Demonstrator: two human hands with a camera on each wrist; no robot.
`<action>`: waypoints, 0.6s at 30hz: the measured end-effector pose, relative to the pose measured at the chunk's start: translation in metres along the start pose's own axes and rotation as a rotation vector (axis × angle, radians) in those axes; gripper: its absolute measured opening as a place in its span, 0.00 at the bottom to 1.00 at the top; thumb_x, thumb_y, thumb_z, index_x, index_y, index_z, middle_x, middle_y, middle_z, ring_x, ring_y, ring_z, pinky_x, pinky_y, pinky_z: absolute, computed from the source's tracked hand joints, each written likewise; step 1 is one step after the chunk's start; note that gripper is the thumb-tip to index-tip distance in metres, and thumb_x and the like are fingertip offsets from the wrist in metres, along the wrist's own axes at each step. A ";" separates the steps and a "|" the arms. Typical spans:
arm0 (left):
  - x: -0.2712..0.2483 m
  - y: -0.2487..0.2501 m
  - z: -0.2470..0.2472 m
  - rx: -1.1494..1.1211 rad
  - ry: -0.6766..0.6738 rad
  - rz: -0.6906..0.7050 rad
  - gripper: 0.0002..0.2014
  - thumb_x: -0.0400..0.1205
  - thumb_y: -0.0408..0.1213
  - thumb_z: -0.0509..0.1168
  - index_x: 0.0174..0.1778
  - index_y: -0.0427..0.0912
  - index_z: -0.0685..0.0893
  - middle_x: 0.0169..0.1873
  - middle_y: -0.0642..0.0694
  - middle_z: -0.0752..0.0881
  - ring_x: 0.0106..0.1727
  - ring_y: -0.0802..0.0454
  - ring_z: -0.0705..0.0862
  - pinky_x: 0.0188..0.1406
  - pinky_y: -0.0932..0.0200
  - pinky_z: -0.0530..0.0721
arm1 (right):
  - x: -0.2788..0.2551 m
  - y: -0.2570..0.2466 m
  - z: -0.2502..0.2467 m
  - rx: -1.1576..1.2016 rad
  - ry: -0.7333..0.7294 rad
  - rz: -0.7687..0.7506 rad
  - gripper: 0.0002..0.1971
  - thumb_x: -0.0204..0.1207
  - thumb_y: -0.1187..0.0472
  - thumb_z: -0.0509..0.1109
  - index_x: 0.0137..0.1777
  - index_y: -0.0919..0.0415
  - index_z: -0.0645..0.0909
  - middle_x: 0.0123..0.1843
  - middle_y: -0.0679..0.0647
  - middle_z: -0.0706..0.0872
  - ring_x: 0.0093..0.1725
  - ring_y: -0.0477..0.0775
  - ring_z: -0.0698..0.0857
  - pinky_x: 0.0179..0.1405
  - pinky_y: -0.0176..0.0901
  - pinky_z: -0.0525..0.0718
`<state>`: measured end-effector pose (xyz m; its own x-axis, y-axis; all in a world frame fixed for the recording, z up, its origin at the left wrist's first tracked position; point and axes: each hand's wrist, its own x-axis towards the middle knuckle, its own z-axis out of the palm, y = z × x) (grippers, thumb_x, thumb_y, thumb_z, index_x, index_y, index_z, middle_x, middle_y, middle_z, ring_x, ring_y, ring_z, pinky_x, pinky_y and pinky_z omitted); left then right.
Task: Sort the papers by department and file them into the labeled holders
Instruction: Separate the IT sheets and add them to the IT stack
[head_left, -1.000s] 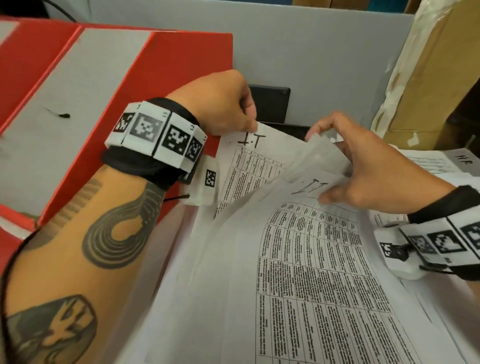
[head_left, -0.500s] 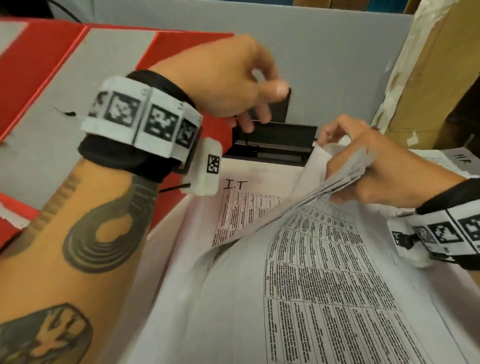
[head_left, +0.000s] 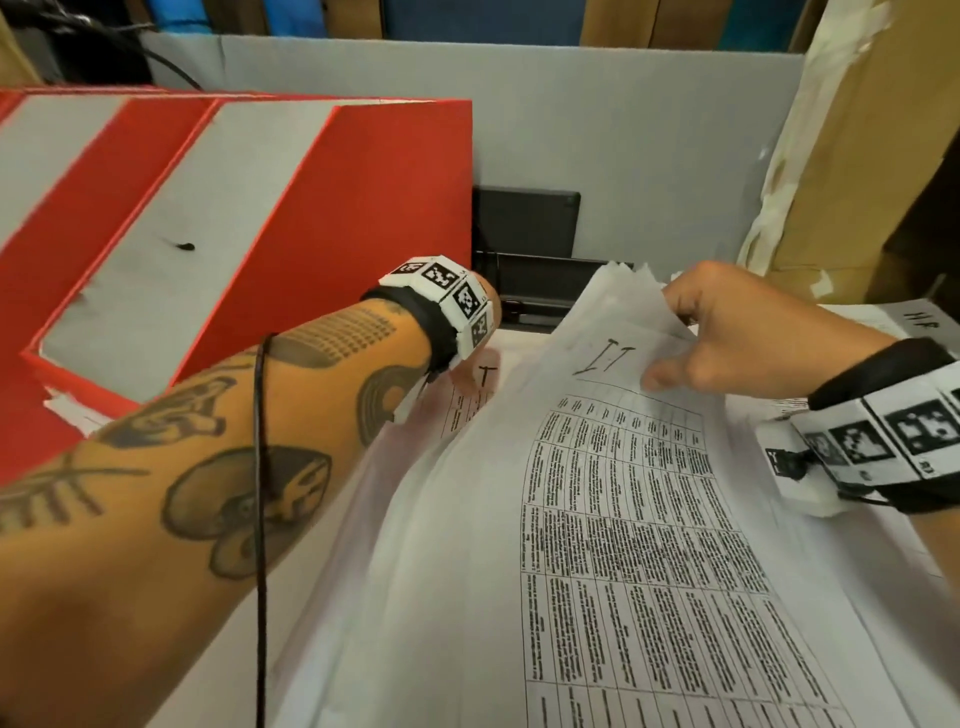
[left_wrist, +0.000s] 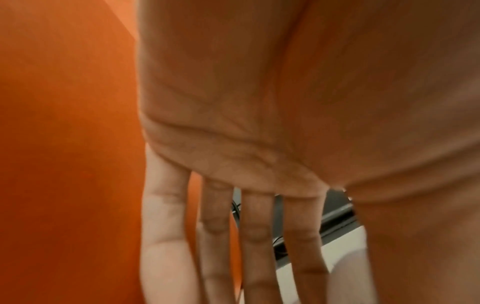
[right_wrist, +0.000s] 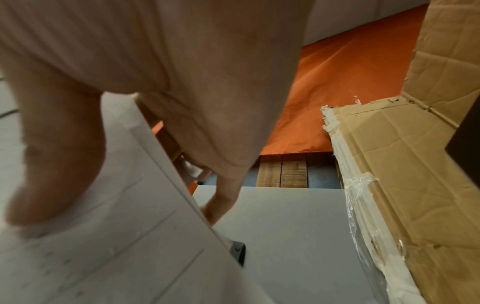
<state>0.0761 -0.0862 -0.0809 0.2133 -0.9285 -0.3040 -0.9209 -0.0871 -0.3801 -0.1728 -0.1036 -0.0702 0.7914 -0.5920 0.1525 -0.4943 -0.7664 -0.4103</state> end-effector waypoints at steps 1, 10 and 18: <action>0.006 -0.001 0.004 -0.021 0.000 -0.026 0.09 0.79 0.44 0.78 0.47 0.43 0.89 0.42 0.45 0.89 0.53 0.40 0.91 0.59 0.44 0.90 | 0.000 0.001 0.000 -0.001 -0.010 0.002 0.10 0.68 0.65 0.86 0.44 0.50 0.94 0.43 0.39 0.95 0.43 0.43 0.93 0.49 0.57 0.93; -0.012 -0.003 -0.017 -0.058 0.140 -0.052 0.25 0.75 0.53 0.81 0.62 0.43 0.84 0.47 0.47 0.85 0.54 0.42 0.88 0.44 0.52 0.82 | 0.001 0.007 0.002 0.001 -0.033 0.025 0.10 0.68 0.63 0.87 0.44 0.48 0.94 0.43 0.39 0.94 0.44 0.45 0.94 0.50 0.58 0.93; -0.047 -0.007 -0.044 -0.007 0.451 -0.079 0.33 0.60 0.61 0.87 0.34 0.46 0.71 0.33 0.46 0.80 0.30 0.47 0.79 0.33 0.50 0.82 | 0.001 0.000 0.002 -0.004 0.009 -0.035 0.20 0.68 0.64 0.86 0.58 0.44 0.92 0.65 0.31 0.85 0.63 0.42 0.86 0.66 0.54 0.85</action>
<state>0.0579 -0.0582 -0.0259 0.1213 -0.9831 0.1369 -0.9098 -0.1653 -0.3806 -0.1709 -0.1033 -0.0720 0.8049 -0.5671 0.1748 -0.4678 -0.7876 -0.4011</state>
